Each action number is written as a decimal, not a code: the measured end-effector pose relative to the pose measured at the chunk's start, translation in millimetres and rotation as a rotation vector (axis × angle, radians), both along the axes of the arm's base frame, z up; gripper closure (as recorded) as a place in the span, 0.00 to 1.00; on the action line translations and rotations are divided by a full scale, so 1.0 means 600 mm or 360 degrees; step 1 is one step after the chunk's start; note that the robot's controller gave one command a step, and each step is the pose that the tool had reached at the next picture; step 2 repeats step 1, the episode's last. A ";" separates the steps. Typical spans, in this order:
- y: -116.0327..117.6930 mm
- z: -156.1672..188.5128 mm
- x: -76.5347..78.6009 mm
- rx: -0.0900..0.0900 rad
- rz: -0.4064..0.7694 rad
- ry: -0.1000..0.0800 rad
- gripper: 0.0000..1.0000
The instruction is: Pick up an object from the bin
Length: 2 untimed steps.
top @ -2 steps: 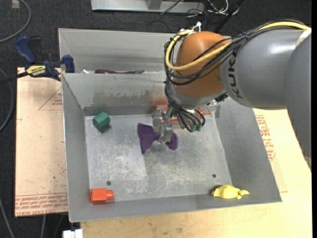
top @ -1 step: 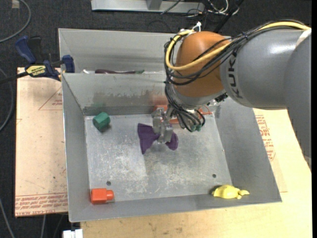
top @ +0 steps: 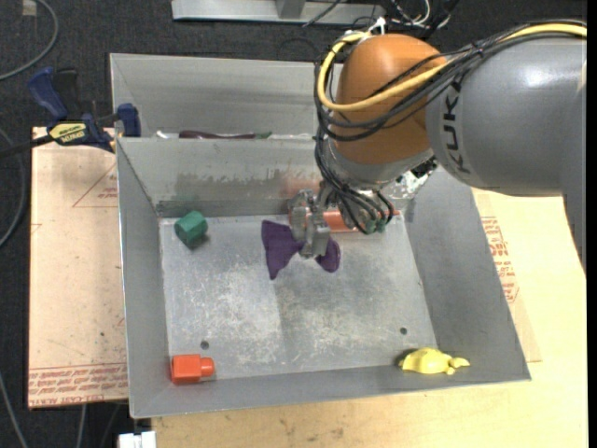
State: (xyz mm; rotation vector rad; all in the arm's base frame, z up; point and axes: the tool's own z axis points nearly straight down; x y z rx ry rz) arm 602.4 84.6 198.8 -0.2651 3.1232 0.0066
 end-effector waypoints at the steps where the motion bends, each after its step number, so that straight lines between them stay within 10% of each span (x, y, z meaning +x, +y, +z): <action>1: 0.000 0.103 0.000 0.0003 -0.0036 -0.0011 1.00; 2: 0.000 0.103 0.000 0.0003 -0.0036 -0.0011 1.00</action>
Offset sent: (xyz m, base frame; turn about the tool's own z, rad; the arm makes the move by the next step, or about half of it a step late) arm 0.0029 -0.0027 0.1524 -0.0893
